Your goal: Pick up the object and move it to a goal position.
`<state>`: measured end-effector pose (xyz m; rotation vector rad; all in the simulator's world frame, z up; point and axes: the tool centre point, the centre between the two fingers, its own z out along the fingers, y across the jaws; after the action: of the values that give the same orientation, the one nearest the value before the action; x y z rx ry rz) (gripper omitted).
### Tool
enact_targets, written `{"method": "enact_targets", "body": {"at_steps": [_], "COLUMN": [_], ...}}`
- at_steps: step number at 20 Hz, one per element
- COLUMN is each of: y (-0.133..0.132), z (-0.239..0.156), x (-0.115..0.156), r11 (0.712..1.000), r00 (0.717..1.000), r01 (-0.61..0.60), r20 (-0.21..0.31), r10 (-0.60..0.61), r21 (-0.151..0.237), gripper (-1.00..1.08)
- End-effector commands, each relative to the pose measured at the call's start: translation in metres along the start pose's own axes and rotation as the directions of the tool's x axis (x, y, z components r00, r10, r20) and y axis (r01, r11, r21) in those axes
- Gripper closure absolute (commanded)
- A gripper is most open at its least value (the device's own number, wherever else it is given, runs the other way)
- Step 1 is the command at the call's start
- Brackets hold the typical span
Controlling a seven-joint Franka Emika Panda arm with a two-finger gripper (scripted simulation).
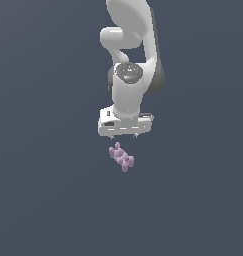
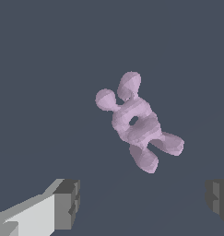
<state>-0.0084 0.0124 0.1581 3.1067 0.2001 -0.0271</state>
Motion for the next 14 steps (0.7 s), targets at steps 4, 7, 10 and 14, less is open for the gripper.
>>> {"method": "enact_targets", "body": {"at_steps": [4,7,10,14], "y": [0.002,0.004,0.006,0.009], "z": [0.006,0.010,0.014,0.020], "x": [0.007,0.012,0.018,0.025], "r11": [0.995,0.985,0.969,0.938], "r00": [0.995,0.985,0.969,0.938], "r01": [0.101,0.173,0.249,0.347], "r20": [-0.003,-0.005,-0.009,-0.014], "r10": [-0.101,-0.173,-0.249,-0.347], "r21": [0.002,0.004,0.006,0.009], "gripper": [-0.92,-0.92,-0.92,-0.92]}}
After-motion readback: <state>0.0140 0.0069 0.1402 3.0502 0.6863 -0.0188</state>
